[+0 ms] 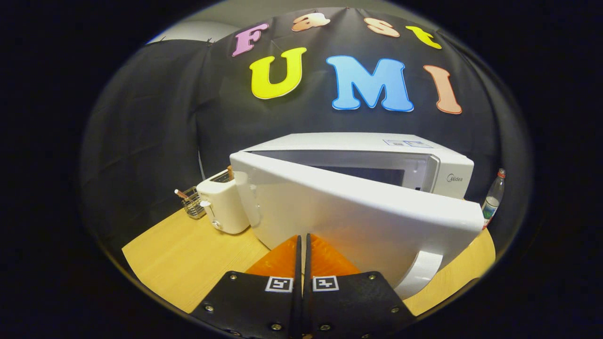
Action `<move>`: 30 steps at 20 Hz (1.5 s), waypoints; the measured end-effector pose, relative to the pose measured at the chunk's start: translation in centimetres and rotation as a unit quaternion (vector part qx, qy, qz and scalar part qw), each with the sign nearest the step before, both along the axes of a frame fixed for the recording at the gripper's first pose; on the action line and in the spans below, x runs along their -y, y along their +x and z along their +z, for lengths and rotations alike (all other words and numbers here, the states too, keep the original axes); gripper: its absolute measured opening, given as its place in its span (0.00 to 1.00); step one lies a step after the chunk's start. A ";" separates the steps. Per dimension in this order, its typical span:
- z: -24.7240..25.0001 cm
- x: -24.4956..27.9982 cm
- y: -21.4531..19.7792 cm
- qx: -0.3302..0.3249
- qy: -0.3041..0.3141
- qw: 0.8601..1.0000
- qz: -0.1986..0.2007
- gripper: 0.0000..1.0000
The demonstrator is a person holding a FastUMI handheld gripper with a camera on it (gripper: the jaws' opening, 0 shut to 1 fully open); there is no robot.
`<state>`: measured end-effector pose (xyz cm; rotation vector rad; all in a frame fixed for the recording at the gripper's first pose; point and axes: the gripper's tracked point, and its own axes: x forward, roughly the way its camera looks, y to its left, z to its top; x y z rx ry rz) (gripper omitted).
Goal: Open the microwave, put the food inside, and close the microwave door.
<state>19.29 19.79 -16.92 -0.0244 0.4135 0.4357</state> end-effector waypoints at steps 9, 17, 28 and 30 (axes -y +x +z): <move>-0.5 1.1 7.3 0.003 -0.007 0.998 -0.068 0.01; -0.6 1.4 8.0 0.029 -0.056 0.995 -0.079 0.01; 7.3 7.5 -3.0 0.087 -0.030 0.991 -0.097 0.02; 8.3 8.7 -5.5 0.094 -0.022 0.990 -0.100 0.02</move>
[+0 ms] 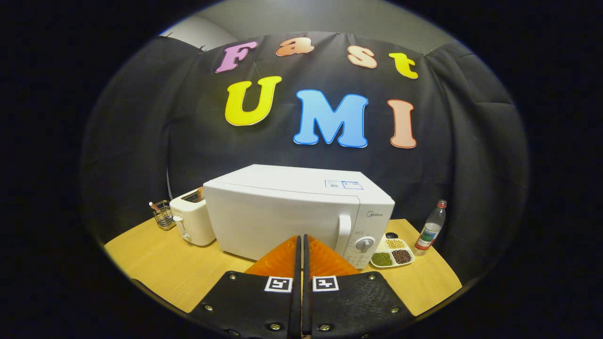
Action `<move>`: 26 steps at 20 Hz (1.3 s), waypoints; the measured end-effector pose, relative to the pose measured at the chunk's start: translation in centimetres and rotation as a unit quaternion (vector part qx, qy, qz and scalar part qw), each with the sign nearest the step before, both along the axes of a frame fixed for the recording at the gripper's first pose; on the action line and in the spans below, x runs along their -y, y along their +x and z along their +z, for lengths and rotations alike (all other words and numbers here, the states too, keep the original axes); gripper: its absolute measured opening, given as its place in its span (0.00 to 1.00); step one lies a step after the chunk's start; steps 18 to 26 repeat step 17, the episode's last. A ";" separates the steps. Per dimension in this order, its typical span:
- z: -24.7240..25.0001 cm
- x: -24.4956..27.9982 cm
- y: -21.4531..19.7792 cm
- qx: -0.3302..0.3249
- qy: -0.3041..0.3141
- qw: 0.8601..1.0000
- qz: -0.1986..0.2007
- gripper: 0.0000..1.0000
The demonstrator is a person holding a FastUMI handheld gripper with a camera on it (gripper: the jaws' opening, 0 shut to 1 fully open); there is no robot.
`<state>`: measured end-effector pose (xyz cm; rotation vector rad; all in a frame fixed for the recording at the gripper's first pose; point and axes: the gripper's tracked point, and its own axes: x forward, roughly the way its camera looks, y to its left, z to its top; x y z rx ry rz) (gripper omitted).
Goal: Open the microwave, put the food inside, and close the microwave door.
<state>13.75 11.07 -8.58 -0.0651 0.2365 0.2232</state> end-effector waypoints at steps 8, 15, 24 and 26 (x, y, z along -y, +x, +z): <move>3.3 2.5 -8.0 0.036 0.032 0.999 -0.006 0.05; 4.3 3.4 -11.2 0.050 0.053 0.997 -0.013 0.97; 4.5 3.5 -11.6 0.049 0.059 0.997 -0.012 0.97; 4.5 3.5 -11.6 0.049 0.059 0.997 -0.012 0.97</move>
